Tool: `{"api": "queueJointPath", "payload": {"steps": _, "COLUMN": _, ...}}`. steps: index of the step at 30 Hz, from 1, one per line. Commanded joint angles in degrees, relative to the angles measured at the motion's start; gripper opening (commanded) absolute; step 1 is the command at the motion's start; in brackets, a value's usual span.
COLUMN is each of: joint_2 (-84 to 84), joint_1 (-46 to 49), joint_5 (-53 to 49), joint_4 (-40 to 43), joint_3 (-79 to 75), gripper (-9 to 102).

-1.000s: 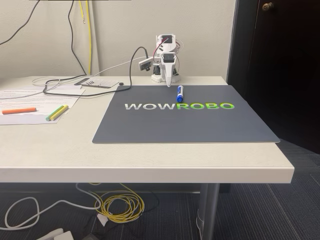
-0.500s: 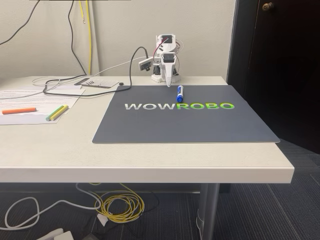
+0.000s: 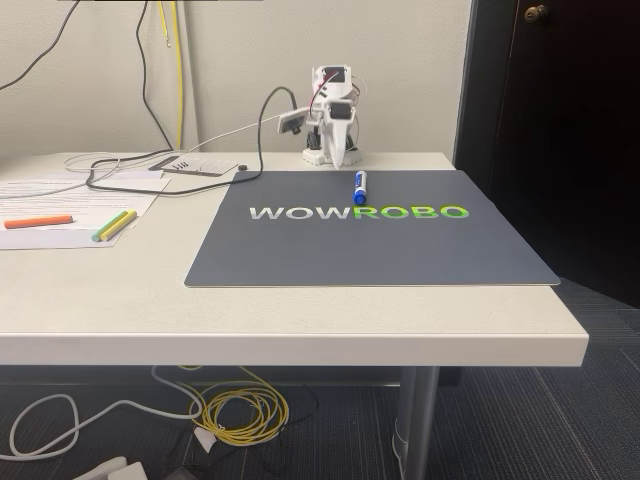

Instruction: Pick up the blue marker.

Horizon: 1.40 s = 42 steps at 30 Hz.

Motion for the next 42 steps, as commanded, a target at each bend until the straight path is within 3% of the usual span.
{"api": "queueJointPath", "payload": {"steps": 1, "joint_2": -9.9, "joint_1": -0.9, "joint_5": -0.3, "joint_4": 2.5, "joint_3": -10.5, "gripper": 6}}
{"api": "queueJointPath", "payload": {"steps": 7, "joint_2": -14.3, "joint_1": -3.4, "joint_5": -5.8, "joint_4": 10.3, "joint_3": -18.2, "gripper": 9}}
{"api": "queueJointPath", "payload": {"steps": 14, "joint_2": -13.7, "joint_1": -4.0, "joint_5": -25.9, "joint_4": 19.4, "joint_3": -23.6, "gripper": 22}}
{"api": "queueJointPath", "payload": {"steps": 27, "joint_2": -30.8, "joint_1": 1.3, "joint_5": -62.1, "joint_4": 17.0, "joint_3": -35.7, "gripper": 36}}
{"api": "queueJointPath", "payload": {"steps": 34, "joint_2": -36.5, "joint_1": 0.6, "joint_5": -64.2, "joint_4": 9.0, "joint_3": -36.8, "gripper": 36}}
{"api": "queueJointPath", "payload": {"steps": 42, "joint_2": -40.7, "joint_1": -2.2, "joint_5": -58.4, "joint_4": 2.6, "joint_3": -36.4, "gripper": 34}}
